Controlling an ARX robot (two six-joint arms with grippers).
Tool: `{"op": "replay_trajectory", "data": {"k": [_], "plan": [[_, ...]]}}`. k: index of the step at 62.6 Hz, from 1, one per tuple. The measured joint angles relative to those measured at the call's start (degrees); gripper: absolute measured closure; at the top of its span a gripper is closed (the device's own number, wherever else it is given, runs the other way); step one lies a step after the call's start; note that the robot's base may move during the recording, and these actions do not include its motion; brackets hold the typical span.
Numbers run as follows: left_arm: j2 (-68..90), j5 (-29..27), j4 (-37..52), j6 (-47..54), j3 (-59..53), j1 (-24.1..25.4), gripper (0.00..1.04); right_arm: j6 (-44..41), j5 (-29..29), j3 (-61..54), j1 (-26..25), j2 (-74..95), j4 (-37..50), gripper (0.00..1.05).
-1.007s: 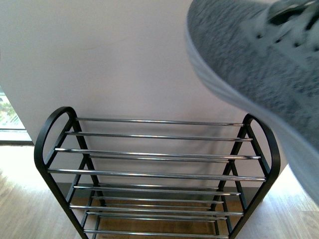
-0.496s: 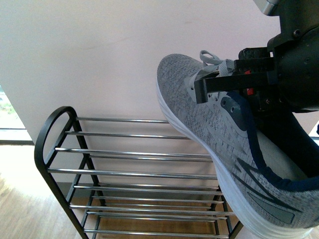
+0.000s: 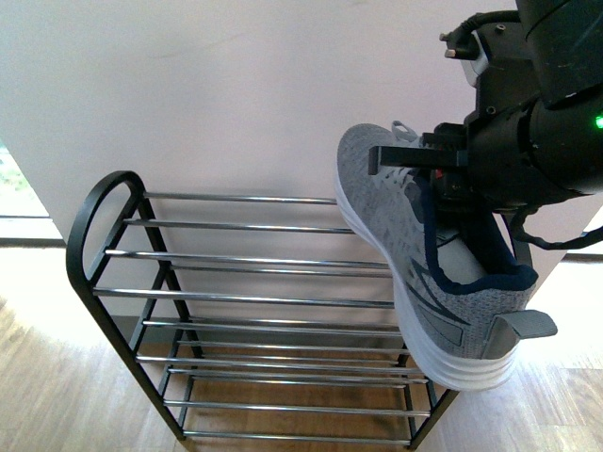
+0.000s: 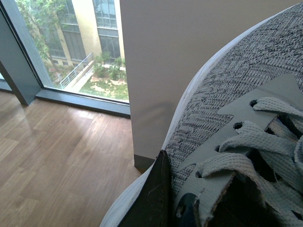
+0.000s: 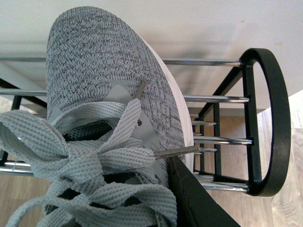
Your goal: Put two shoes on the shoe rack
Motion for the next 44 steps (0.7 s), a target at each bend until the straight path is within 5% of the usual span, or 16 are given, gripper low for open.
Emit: {"op": "replay_trajectory", "data": {"k": [44], "plan": [[0.0,0.0,0.0,0.0,0.0,0.0,1.03,0.8,-2.3,14.2,-9.0,15.3,-1.8,1.01]]}}
